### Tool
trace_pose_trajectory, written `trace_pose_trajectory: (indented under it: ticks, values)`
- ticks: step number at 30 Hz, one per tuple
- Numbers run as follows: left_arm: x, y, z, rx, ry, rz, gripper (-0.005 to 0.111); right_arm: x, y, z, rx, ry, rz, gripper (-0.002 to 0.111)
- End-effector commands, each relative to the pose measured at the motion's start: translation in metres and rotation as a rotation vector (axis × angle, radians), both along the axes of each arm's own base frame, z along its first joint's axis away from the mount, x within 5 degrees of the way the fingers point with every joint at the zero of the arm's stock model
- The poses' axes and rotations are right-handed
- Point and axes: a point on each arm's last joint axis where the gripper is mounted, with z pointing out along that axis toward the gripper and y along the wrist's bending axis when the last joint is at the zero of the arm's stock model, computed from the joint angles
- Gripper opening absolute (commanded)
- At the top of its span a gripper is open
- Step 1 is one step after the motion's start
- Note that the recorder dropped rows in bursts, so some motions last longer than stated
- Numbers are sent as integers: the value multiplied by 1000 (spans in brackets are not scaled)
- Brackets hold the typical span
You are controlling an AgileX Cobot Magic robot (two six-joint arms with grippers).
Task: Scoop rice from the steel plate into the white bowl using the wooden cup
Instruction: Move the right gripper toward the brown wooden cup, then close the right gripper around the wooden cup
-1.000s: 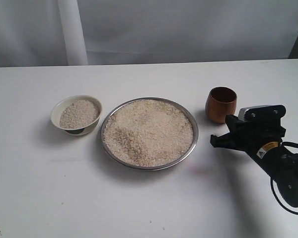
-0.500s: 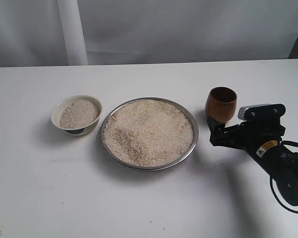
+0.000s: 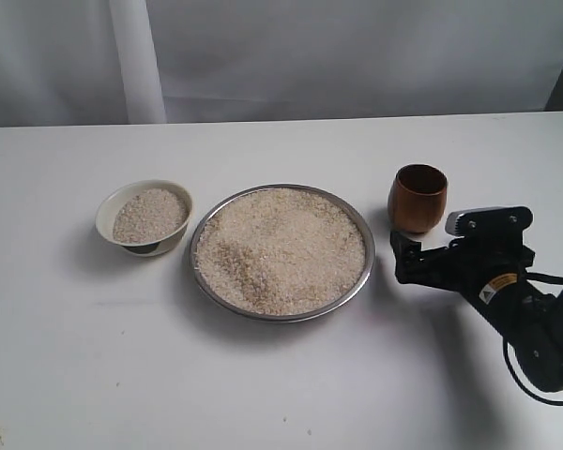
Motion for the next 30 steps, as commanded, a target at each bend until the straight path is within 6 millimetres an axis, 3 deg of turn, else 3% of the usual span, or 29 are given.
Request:
trace_pose_trajectory:
  ticks: [1, 17, 20, 26, 30]
  values:
    - [0, -1, 1, -11, -5, -6, 0, 11, 2, -2, 7, -30, 6, 105]
    - [0, -1, 1, -11, -5, -6, 0, 53, 8, 21, 37, -187, -25, 105]
    - [0, -1, 1, -11, -5, -6, 0, 53, 7, 21, 34, -187, -30, 105]
    - [0, -1, 1, -11, -5, -6, 0, 64, 10, -1, 29, -166, -30, 105]
    - [0, -1, 1, -11, -5, -6, 0, 72, 11, -4, 19, -173, -33, 105]
